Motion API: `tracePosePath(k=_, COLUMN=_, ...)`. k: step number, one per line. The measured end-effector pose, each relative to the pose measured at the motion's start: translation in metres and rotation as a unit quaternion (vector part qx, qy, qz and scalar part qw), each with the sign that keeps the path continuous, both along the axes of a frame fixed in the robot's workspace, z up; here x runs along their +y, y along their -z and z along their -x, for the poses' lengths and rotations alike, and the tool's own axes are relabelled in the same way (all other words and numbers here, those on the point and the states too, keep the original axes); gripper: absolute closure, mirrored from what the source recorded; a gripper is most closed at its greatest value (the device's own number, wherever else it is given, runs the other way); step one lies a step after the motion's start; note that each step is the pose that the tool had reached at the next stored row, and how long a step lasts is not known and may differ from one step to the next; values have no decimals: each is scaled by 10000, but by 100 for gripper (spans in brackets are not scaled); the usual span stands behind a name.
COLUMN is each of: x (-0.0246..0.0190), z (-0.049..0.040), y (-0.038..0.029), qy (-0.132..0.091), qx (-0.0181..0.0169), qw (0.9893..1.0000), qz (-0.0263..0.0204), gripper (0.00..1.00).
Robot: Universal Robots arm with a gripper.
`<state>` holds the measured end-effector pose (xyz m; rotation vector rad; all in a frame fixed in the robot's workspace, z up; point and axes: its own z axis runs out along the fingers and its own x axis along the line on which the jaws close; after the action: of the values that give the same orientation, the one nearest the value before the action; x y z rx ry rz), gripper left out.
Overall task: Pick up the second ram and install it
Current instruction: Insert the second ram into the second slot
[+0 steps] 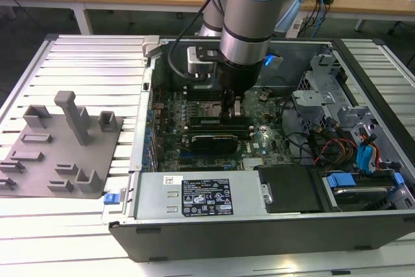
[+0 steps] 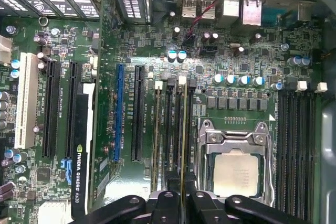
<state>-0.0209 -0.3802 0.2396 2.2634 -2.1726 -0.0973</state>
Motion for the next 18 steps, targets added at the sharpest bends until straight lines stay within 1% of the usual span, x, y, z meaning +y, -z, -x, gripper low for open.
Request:
tracePosePath(k=8, x=-4, z=0, y=98, qy=-1, qx=0, qw=10000, qz=1, gripper=86)
tracePosePath(k=13, x=-1, z=0, y=108, qy=-2, qx=0, qw=10000, qz=0, gripper=86)
tracePosePath(k=17, x=-1, z=0, y=109, qy=-3, qx=0, qw=10000, qz=-24, gripper=86)
tracePosePath(k=18, x=-1, z=0, y=109, qy=-3, qx=0, qw=10000, qz=-23, gripper=86)
